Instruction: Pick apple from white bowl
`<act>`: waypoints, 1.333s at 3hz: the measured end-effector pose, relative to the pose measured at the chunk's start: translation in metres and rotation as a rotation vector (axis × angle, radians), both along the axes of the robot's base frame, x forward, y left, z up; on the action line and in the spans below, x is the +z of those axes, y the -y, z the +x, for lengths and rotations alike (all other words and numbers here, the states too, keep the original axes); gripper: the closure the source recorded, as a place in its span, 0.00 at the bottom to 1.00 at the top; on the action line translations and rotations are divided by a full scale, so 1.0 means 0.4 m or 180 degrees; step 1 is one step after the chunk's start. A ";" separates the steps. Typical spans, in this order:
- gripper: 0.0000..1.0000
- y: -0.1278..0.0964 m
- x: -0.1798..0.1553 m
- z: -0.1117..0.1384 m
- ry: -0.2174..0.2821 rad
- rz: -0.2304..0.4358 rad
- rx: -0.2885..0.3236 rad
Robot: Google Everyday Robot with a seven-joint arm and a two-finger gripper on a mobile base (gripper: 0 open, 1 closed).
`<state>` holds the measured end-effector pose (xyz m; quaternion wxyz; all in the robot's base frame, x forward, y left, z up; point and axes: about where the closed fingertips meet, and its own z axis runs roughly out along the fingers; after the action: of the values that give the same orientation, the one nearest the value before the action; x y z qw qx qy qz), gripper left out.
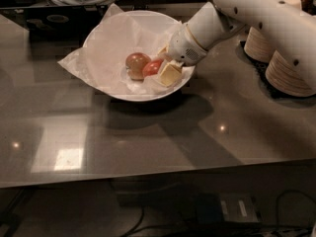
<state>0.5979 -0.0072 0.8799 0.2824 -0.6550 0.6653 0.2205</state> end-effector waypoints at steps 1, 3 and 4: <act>1.00 0.012 0.069 -0.010 0.0111 0.0283 0.0078; 1.00 0.023 0.155 -0.009 0.0117 0.0829 0.0309; 1.00 0.038 0.210 -0.016 0.0121 0.0980 0.0407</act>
Offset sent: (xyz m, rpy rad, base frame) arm -0.0047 -0.0175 0.0755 0.3188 -0.0483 0.1072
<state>0.5914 -0.0224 0.9638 0.3774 -0.6490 0.5752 0.3250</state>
